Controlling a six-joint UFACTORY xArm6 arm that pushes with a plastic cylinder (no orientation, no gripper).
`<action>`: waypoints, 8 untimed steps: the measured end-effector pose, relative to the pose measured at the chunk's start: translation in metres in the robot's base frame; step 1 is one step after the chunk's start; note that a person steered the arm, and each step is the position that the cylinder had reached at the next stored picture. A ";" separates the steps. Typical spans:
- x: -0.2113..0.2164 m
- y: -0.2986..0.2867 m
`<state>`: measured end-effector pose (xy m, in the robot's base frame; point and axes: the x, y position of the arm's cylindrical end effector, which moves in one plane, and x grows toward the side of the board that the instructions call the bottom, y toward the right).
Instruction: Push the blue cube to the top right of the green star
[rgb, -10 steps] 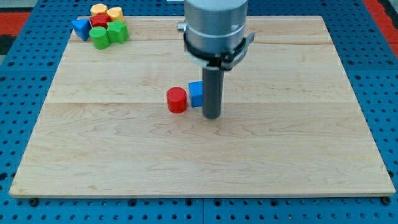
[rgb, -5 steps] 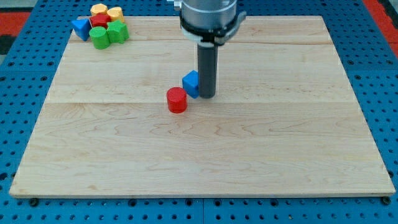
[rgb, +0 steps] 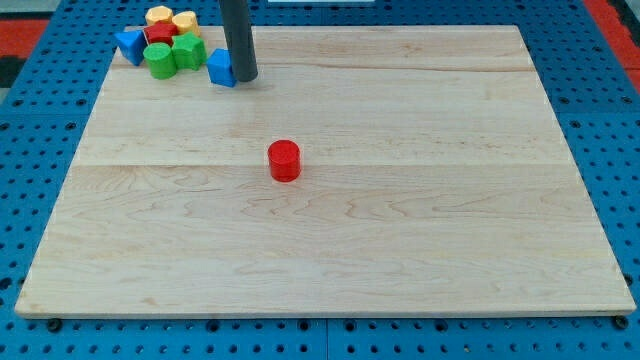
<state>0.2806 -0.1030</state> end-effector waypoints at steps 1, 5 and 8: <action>-0.020 -0.007; 0.008 -0.029; -0.026 -0.029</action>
<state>0.2549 -0.1322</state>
